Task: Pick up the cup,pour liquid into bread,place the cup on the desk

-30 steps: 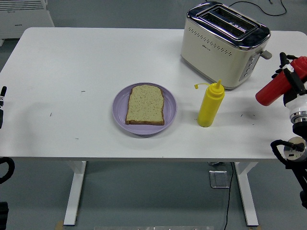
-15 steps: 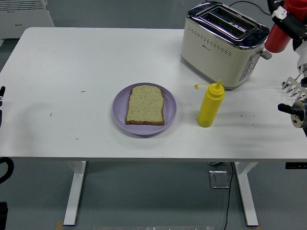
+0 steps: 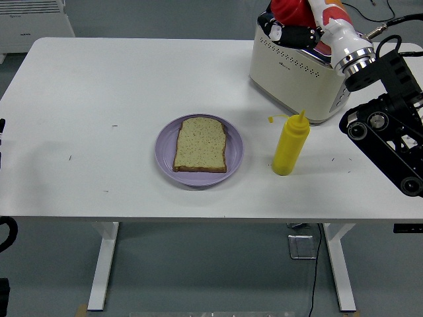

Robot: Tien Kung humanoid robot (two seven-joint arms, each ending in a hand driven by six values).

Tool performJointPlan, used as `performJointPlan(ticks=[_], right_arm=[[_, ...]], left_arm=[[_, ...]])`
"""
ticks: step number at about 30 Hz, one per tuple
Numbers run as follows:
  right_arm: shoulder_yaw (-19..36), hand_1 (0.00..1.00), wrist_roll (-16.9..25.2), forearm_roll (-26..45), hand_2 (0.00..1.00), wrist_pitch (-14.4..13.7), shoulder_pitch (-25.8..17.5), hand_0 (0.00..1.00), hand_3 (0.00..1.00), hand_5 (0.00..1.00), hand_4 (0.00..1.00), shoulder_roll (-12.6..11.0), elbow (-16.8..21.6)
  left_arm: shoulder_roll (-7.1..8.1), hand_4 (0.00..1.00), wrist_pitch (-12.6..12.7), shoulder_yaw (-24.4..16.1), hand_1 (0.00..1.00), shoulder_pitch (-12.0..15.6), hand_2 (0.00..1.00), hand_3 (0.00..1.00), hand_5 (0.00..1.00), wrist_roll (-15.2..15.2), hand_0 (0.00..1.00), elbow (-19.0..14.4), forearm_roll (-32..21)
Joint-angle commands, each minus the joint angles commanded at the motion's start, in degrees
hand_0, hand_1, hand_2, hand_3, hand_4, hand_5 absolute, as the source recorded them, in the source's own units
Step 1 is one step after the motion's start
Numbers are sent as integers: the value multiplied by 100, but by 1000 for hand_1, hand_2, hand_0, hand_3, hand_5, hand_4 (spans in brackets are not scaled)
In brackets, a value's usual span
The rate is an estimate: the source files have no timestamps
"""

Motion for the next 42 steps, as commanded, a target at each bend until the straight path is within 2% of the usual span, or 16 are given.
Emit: performJointPlan(ticks=[3,5,10,12,18,24,30,32,40,42], right_arm=[[-603,43,-52,-708,201,422,341,8,371,193,727,36,-198],[-991,43,-56,-1229,201,574,477,8,371,193,727,54,-208],[-1754,42,-42,-2421,199,767,796,7,371,187,717,15,-340],[-1868,42,-34,-2777,199,794,886,7,371,187,717,-40,-407],[-1686,44,-73,-2777,198,858,1099,6,372,183,705,-219,-555],[-1373,46,-113,-2777,202,812,971,6,373,174,702,-163,-501],[-1867,47,-61,-2777,206,801,1005,9,377,157,697,-171,-436],[-1785,49,-59,-2777,210,778,967,12,380,131,692,-149,-434],[-993,52,-48,-2777,212,546,984,12,383,129,686,-176,-363],[-1014,52,-64,-2777,212,504,1001,12,383,129,686,-187,-369]], left_arm=[[0,522,4,1,727,9,720,658,937,2,780,4,-5],[0,522,3,1,727,9,720,658,937,1,780,5,-6],[0,522,-3,-12,727,0,720,657,937,-2,780,2,-2],[0,522,-1,-20,727,0,720,657,937,-3,780,3,-2],[0,521,-2,-39,727,1,720,657,938,-6,780,3,-2],[0,520,-4,-30,726,6,720,657,938,-6,780,3,-4],[0,520,-3,-26,727,9,719,656,938,-5,779,2,-3],[0,519,-3,-20,725,13,718,654,941,-4,780,3,-3],[0,519,-1,-17,725,27,718,654,941,-4,778,3,-2],[0,519,-3,-14,725,29,718,654,941,-5,778,2,-2]])
